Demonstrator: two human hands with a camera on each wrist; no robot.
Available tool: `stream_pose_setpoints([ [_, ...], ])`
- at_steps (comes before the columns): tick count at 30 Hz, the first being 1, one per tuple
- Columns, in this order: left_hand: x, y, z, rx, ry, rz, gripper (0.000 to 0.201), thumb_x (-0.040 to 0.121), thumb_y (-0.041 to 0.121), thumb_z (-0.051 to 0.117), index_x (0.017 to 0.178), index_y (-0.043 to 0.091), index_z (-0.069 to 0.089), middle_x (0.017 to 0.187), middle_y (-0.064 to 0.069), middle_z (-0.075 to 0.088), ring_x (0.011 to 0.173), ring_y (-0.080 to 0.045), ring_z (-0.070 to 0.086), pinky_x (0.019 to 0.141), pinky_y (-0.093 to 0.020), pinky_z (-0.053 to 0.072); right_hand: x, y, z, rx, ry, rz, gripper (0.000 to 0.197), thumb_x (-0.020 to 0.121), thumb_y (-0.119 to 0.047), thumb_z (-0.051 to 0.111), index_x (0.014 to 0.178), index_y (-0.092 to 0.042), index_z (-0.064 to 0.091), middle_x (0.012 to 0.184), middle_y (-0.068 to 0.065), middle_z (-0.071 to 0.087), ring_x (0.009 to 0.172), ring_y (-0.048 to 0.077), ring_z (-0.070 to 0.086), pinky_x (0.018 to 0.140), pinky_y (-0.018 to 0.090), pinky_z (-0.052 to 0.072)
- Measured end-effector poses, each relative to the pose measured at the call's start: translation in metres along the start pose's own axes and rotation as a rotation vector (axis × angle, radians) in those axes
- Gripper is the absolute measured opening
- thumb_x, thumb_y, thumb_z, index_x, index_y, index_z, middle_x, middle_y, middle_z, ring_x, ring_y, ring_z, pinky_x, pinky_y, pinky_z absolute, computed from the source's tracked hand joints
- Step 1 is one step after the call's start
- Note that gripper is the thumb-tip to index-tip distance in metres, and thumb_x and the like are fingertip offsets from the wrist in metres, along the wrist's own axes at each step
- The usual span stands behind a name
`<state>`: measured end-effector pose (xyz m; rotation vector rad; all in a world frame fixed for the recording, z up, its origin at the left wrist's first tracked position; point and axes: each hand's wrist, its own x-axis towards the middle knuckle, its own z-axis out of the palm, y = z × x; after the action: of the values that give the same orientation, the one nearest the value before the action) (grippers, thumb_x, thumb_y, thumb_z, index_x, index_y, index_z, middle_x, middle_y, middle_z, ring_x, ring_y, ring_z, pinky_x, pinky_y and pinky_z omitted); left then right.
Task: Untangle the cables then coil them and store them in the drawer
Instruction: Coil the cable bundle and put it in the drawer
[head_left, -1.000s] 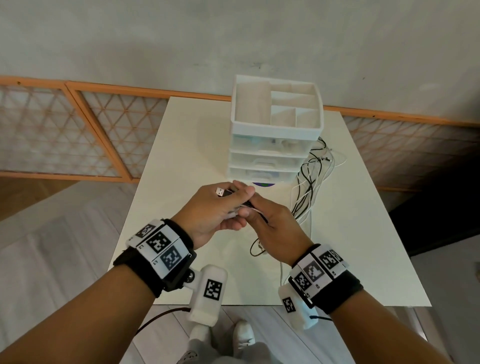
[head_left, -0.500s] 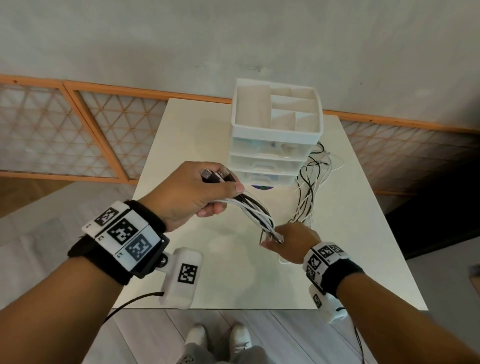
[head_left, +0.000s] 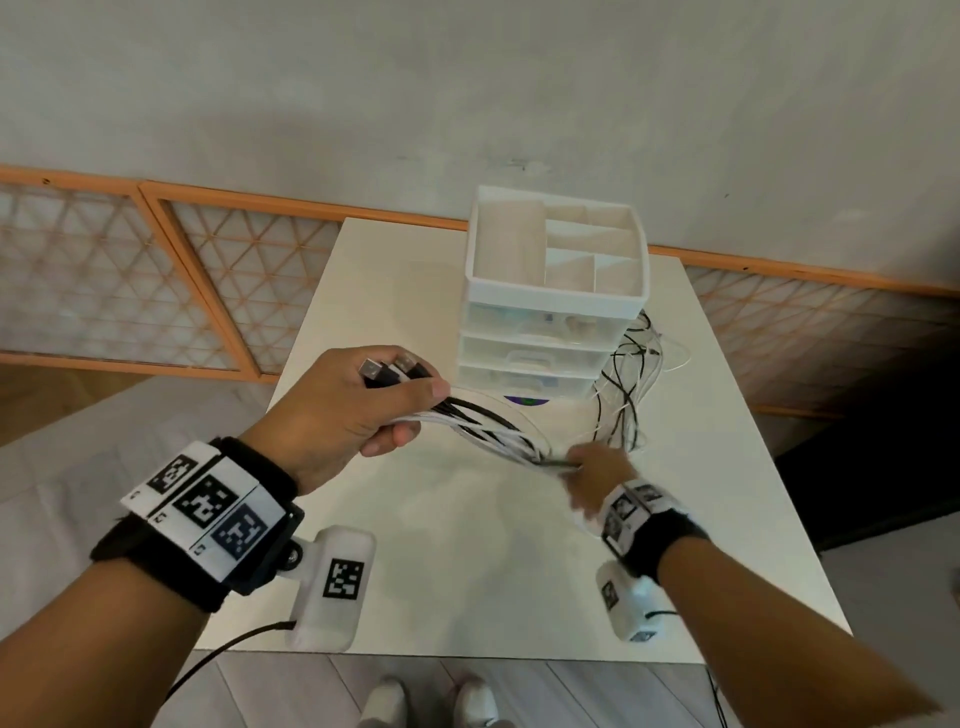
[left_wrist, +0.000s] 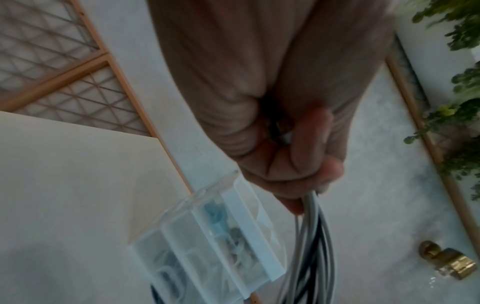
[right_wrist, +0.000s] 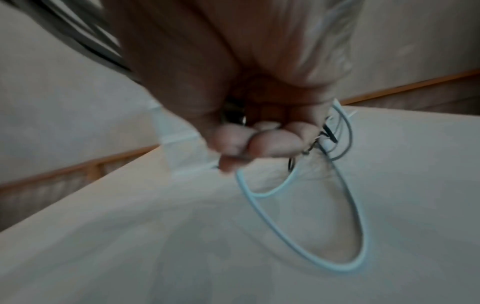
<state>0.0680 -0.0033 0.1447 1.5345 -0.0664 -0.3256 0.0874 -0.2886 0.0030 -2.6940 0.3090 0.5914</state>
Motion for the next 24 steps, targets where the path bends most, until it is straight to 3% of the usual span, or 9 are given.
stream_pose_setpoints([
  [4,0.011,-0.03,0.005,-0.077,0.126,-0.041,0.014,0.087,0.01,0.072,0.088,-0.003,0.068,0.078,-0.021,0.055,0.048,-0.02,0.042,0.037,-0.02,0.027,0.012,0.017,-0.061,0.315,0.598,0.003,0.02,0.097,-0.032,0.061,0.092,-0.013,0.066,0.085,0.014,0.069,0.082,0.028,0.062,0.071,0.025,0.039],
  [6,0.017,-0.046,0.012,-0.096,0.152,-0.052,0.021,0.087,0.013,0.072,0.09,-0.007,0.067,0.073,-0.022,0.053,0.049,-0.022,0.039,0.038,-0.021,0.028,0.012,0.019,-0.072,0.527,0.727,-0.057,0.01,0.094,-0.028,0.065,0.092,-0.018,0.064,0.082,0.004,0.068,0.079,0.021,0.058,0.071,0.021,0.038],
  [8,0.021,-0.058,0.014,-0.091,0.181,-0.061,0.023,0.087,0.014,0.073,0.09,-0.008,0.066,0.065,-0.02,0.053,0.048,-0.021,0.034,0.04,-0.022,0.028,0.013,0.026,-0.06,0.472,0.616,-0.046,0.011,0.092,-0.015,0.063,0.098,-0.024,0.062,0.086,0.002,0.071,0.082,0.021,0.064,0.071,0.022,0.043],
  [10,0.024,-0.067,0.015,-0.032,0.209,-0.079,0.02,0.087,0.013,0.073,0.087,-0.006,0.067,0.055,-0.016,0.052,0.044,-0.02,0.034,0.042,-0.023,0.029,0.016,0.045,-0.027,0.278,0.267,-0.021,0.048,0.087,-0.009,0.063,0.128,-0.034,0.054,0.1,0.007,0.072,0.091,0.025,0.068,0.077,0.025,0.048],
  [13,0.027,-0.072,0.015,0.066,0.22,-0.099,0.015,0.088,0.013,0.073,0.084,-0.001,0.069,0.051,-0.013,0.055,0.043,-0.021,0.036,0.042,-0.023,0.031,0.004,0.058,0.004,0.089,-0.201,0.03,0.1,0.077,-0.017,0.064,0.148,-0.06,0.008,0.108,0.012,0.071,0.077,0.017,0.073,0.083,0.034,0.058],
  [15,0.028,-0.072,0.016,0.109,0.211,-0.095,0.013,0.088,0.012,0.072,0.082,0.001,0.07,0.051,-0.014,0.056,0.042,-0.021,0.037,0.041,-0.022,0.032,-0.01,0.047,-0.002,0.012,-0.177,-0.021,0.091,0.07,-0.029,0.06,0.149,-0.052,0.021,0.114,0.013,0.07,0.085,0.017,0.073,0.088,0.035,0.057],
  [19,0.029,-0.059,0.023,0.145,0.106,-0.057,0.012,0.09,0.011,0.07,0.085,0.0,0.07,0.053,-0.015,0.056,0.041,-0.02,0.038,0.041,-0.023,0.032,-0.037,-0.001,-0.036,0.195,0.171,-0.296,0.08,0.067,-0.04,0.069,0.143,-0.04,0.044,0.108,-0.004,0.058,0.099,0.012,0.057,0.098,0.034,0.048],
  [22,0.027,-0.048,0.037,0.126,-0.006,0.001,0.011,0.09,0.009,0.07,0.086,0.0,0.069,0.052,-0.015,0.055,0.039,-0.019,0.039,0.04,-0.022,0.032,-0.069,-0.05,-0.048,0.326,0.1,-0.609,0.095,0.072,-0.041,0.079,0.152,-0.041,0.028,0.14,-0.005,0.05,0.131,0.009,0.047,0.111,0.03,0.035],
  [24,0.024,-0.045,0.043,0.111,-0.04,0.035,0.01,0.09,0.007,0.069,0.089,-0.003,0.069,0.053,-0.014,0.055,0.039,-0.017,0.041,0.041,-0.023,0.033,-0.078,-0.069,-0.041,0.531,-0.002,-0.689,0.085,0.081,-0.03,0.079,0.152,-0.035,0.033,0.135,-0.009,0.062,0.126,0.002,0.055,0.108,0.024,0.041],
])
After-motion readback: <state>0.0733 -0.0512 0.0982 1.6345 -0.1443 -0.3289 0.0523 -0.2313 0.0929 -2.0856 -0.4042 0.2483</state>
